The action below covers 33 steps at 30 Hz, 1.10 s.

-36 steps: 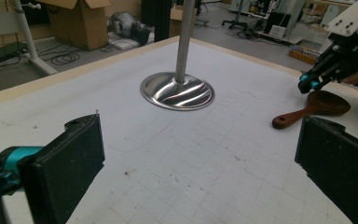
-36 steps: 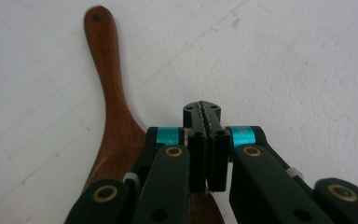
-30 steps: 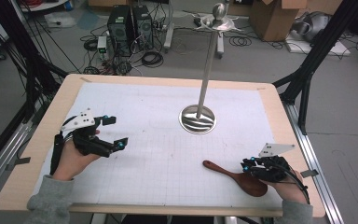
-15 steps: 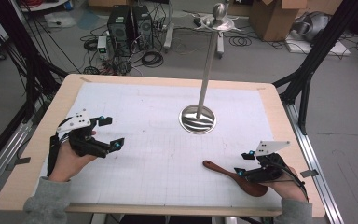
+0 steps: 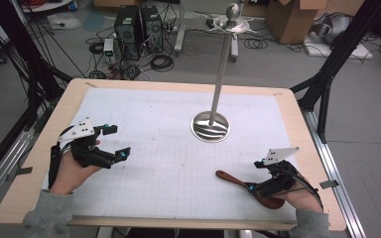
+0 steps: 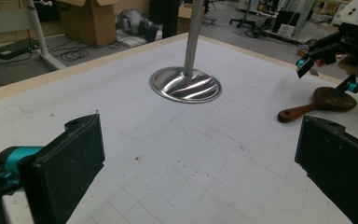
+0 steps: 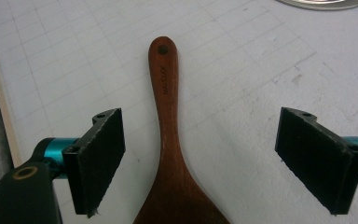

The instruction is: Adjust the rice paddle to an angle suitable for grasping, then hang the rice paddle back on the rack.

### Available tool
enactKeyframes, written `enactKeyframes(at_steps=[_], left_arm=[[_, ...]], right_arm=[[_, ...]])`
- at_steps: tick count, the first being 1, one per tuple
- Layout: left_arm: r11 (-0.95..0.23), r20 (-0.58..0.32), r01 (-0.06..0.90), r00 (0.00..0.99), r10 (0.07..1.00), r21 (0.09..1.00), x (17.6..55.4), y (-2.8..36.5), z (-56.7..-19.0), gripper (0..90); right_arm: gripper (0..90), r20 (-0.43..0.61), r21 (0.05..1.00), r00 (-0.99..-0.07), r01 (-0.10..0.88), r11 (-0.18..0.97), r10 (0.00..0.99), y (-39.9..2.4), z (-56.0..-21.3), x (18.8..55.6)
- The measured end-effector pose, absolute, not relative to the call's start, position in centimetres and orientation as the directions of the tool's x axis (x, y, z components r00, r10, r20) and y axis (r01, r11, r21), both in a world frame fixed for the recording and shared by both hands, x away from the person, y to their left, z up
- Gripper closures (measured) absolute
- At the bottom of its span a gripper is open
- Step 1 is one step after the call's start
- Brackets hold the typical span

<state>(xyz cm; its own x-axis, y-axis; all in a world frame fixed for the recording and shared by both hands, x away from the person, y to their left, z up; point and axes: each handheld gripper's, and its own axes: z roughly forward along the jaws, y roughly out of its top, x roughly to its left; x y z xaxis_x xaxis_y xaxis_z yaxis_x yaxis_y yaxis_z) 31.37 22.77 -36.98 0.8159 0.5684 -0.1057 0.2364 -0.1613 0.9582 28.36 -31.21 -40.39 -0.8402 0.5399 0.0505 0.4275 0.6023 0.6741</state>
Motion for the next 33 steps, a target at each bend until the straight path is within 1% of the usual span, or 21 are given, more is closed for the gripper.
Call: enactKeyframes(at_steps=[14, 22, 26, 27, 30, 33], left_arm=[[-0.164, -0.104, 0.238, 0.812, 0.574, 0.957, 31.2, 23.1, -37.1, 1.8], [-0.173, -0.1, 0.239, 0.814, 0.572, 0.955, 31.1, 22.9, -37.1, 1.8], [-0.178, -0.096, 0.237, 0.815, 0.571, 0.955, 31.1, 22.9, -37.2, 1.8], [-0.175, -0.101, 0.241, 0.814, 0.572, 0.955, 31.1, 22.9, -37.2, 1.8], [-0.177, -0.103, 0.246, 0.813, 0.572, 0.953, 31.1, 23.1, -37.3, 1.8], [-0.175, -0.103, 0.246, 0.811, 0.576, 0.953, 31.1, 23.1, -37.3, 1.8]], right_arm=[[16.4, 0.046, 0.643, -0.855, 0.42, 0.64, 0.516, -30.5, -40.5, 28.6], [17.7, 0.044, 0.604, -0.858, 0.431, 0.67, 0.512, -30.0, -40.8, 28.8], [19.3, 0.049, 0.591, -0.861, 0.434, 0.68, 0.506, -29.7, -40.9, 28.9], [23.3, 0.052, 0.584, -0.868, 0.428, 0.69, 0.494, -29.7, -41.0, 29.0], [25.8, 0.057, 0.573, -0.879, 0.418, 0.705, 0.474, -29.5, -41.2, 29.0], [27.0, 0.063, 0.565, -0.876, 0.426, 0.707, 0.478, -29.4, -41.2, 29.1]])
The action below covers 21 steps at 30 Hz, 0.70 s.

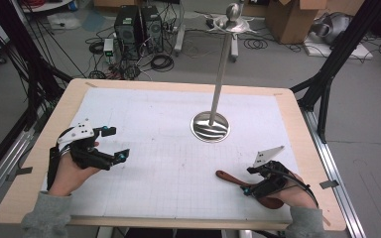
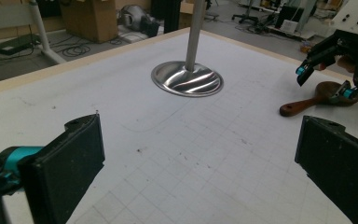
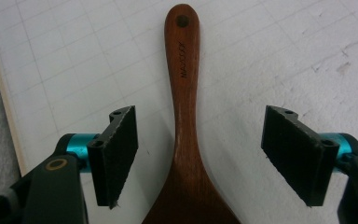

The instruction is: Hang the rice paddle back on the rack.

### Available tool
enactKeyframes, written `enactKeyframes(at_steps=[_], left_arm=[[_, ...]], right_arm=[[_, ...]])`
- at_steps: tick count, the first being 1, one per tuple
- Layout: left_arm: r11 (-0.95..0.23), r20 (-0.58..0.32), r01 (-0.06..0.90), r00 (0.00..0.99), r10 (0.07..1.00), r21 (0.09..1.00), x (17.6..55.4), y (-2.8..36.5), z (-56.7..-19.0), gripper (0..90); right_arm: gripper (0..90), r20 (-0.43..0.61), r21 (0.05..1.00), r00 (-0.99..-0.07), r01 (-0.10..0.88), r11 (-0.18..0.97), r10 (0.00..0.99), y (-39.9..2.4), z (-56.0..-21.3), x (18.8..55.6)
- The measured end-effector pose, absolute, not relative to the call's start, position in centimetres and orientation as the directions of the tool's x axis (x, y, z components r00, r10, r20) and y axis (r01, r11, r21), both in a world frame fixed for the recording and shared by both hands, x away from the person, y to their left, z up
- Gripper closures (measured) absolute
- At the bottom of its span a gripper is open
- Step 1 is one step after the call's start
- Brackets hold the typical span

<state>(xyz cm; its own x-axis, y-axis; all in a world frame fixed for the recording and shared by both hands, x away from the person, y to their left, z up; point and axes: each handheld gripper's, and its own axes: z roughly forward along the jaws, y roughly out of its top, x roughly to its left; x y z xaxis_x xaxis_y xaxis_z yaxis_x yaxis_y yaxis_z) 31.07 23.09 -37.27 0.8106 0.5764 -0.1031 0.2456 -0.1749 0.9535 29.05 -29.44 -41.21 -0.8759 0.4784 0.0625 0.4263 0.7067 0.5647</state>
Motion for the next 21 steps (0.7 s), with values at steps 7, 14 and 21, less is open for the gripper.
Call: enactKeyframes(at_steps=[7, 14, 21], left_arm=[[-0.18, -0.099, 0.244, 0.812, 0.575, 0.953, 31.0, 23.15, -37.24, 1.8], [-0.178, -0.103, 0.248, 0.812, 0.575, 0.952, 30.98, 23.12, -37.32, 1.8], [-0.177, -0.102, 0.248, 0.807, 0.582, 0.952, 30.83, 23.34, -37.29, 1.8]], right_arm=[[30.8, 0.064, 0.548, -0.881, 0.423, 0.721, 0.468, -29.0, -41.31, 29.06], [38.6, 0.075, 0.518, -0.882, 0.434, 0.738, 0.466, -28.58, -41.44, 29.04], [46.1, 0.089, 0.498, -0.876, 0.451, 0.741, 0.473, -28.47, -41.38, 29.11]])
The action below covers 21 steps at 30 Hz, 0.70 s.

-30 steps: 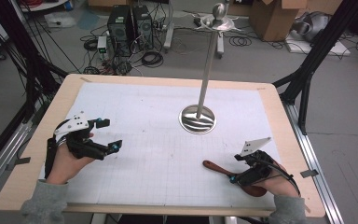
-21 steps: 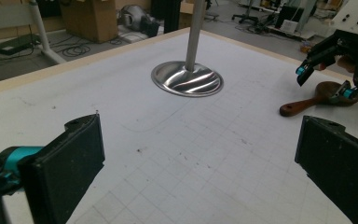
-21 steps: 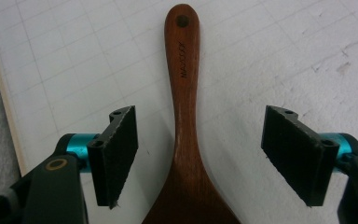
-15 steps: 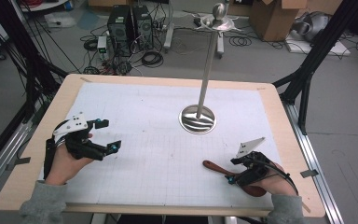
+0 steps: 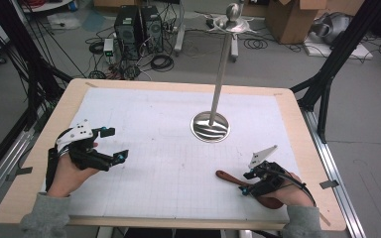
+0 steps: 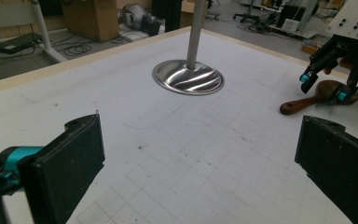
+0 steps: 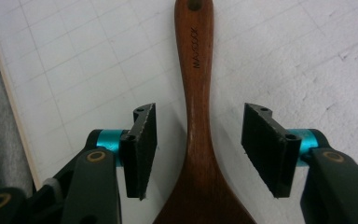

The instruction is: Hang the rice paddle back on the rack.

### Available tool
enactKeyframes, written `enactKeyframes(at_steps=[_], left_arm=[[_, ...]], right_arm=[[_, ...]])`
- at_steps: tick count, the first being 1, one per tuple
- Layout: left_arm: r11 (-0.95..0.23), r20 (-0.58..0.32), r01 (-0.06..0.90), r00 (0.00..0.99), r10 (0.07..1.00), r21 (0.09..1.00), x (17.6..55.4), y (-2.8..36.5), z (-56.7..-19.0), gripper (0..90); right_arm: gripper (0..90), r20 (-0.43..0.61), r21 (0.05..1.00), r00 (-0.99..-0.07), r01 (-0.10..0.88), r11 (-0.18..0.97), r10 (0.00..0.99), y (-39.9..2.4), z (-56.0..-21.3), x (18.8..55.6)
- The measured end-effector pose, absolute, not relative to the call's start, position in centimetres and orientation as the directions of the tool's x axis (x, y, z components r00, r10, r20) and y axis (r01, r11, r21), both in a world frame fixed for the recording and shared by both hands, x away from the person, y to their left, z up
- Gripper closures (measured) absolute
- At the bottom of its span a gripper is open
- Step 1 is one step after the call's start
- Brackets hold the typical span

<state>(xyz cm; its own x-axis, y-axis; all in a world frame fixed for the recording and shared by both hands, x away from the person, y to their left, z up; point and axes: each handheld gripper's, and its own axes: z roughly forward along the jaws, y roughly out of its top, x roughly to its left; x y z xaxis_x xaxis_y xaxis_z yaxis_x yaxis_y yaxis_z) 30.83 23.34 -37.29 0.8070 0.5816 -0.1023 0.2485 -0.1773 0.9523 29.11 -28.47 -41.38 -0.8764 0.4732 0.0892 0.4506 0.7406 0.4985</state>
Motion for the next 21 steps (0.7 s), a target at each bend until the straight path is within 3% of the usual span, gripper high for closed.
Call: enactKeyframes(at_steps=[21], left_arm=[[-0.181, -0.097, 0.249, 0.801, 0.59, 0.951, 30.5, 23.8, -37.4, 1.8]], right_arm=[[57.7, 0.05, 0.422, -0.888, 0.433, 0.797, 0.456, -27.4, -41.4, 29.2]])
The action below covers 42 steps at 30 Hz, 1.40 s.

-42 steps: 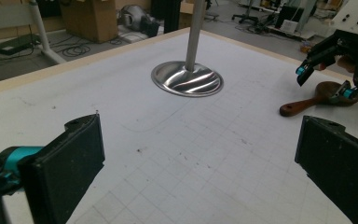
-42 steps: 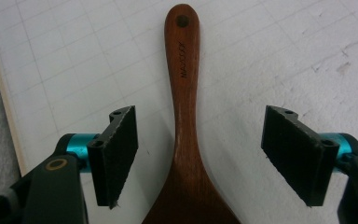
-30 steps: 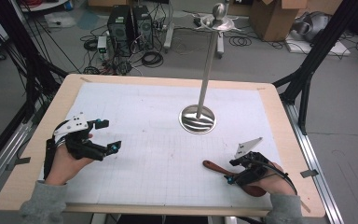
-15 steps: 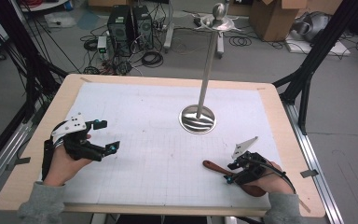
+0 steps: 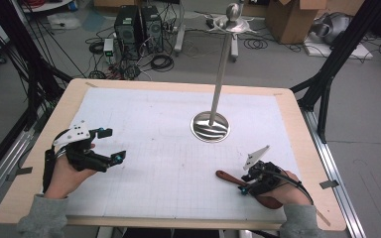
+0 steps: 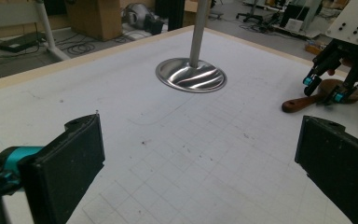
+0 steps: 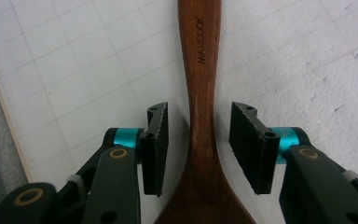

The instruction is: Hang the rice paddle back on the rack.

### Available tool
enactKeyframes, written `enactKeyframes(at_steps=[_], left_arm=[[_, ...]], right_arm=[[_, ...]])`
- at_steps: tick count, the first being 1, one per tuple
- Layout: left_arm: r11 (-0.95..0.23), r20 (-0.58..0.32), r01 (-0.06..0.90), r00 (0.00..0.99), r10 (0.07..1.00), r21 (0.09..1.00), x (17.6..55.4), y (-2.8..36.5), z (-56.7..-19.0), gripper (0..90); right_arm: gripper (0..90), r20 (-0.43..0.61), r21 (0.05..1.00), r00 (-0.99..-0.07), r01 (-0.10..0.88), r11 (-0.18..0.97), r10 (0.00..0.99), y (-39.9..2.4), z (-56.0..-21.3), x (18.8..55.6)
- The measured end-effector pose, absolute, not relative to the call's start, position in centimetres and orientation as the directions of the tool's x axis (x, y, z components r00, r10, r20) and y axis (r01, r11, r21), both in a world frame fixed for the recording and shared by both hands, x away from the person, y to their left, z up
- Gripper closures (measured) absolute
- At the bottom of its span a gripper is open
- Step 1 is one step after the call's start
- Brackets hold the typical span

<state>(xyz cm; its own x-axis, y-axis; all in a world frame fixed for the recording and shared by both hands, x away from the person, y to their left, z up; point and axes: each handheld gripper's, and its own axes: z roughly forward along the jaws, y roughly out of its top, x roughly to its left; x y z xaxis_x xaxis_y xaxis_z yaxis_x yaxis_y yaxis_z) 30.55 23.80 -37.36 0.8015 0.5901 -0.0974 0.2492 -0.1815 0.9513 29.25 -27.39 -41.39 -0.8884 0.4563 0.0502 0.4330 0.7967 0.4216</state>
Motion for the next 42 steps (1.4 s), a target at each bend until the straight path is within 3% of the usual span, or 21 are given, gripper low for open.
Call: enactKeyframes(at_steps=[20, 24, 42], left_arm=[[-0.183, -0.103, 0.255, 0.802, 0.588, 0.949, 30.53, 23.81, -37.41, 1.8], [-0.182, -0.104, 0.256, 0.802, 0.589, 0.949, 30.54, 23.8, -37.44, 1.8], [-0.182, -0.107, 0.261, 0.802, 0.588, 0.948, 30.55, 23.81, -37.46, 1.8]], right_arm=[[68.1, 0.028, 0.377, -0.874, 0.459, 0.805, 0.485, -26.88, -41.16, 29.15], [74.8, 0.022, 0.372, -0.877, 0.452, 0.81, 0.48, -26.82, -41.11, 29.17], [76.7, 0.032, 0.4, -0.879, 0.448, 0.8, 0.476, -26.98, -40.99, 29.41]])
